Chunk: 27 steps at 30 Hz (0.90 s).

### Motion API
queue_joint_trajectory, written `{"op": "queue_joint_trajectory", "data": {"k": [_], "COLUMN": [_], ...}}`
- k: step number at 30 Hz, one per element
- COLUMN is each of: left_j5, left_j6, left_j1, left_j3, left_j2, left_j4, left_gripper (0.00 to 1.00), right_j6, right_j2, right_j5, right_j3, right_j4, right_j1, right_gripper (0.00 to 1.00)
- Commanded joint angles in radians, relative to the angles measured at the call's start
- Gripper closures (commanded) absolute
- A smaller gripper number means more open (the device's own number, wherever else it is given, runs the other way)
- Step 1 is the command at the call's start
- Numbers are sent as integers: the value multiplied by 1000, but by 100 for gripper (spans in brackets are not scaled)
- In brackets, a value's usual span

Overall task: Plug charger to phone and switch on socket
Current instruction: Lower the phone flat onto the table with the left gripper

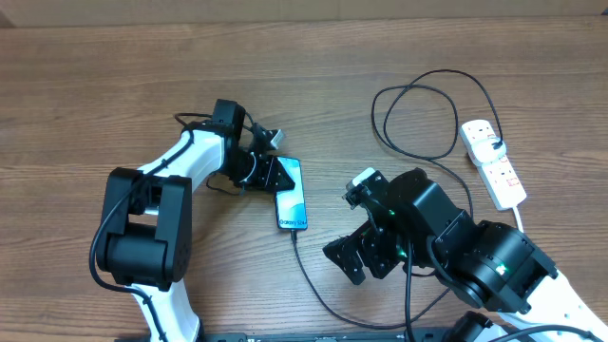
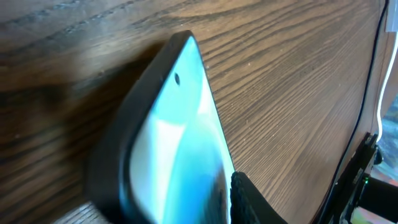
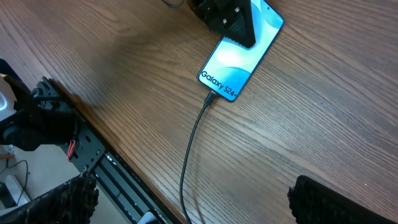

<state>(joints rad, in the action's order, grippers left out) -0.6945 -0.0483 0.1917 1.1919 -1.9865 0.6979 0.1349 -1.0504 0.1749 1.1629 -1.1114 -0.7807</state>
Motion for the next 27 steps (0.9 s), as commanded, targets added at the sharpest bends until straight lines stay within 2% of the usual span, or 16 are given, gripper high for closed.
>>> {"op": "queue_joint_trajectory", "data": {"k": [1,11,27], "left_j5": [-5,-48,-4], "left_j6": [61,109,161], "left_j1": [-7,-7,-8], "left_j3": [18,18,18], "left_j2": [-9,-9,-9], "left_j4": [-2,4,11], "left_gripper": [76,74,69], "right_j6": [0,0,0], "right_j2": [5,5,5], "right_j5": [-10,-10,-10], "right_j3": [28,28,28], "right_j4": [2,2,1], "right_j1": [-4,-4,-4], "right_gripper": [0,0,0]}}
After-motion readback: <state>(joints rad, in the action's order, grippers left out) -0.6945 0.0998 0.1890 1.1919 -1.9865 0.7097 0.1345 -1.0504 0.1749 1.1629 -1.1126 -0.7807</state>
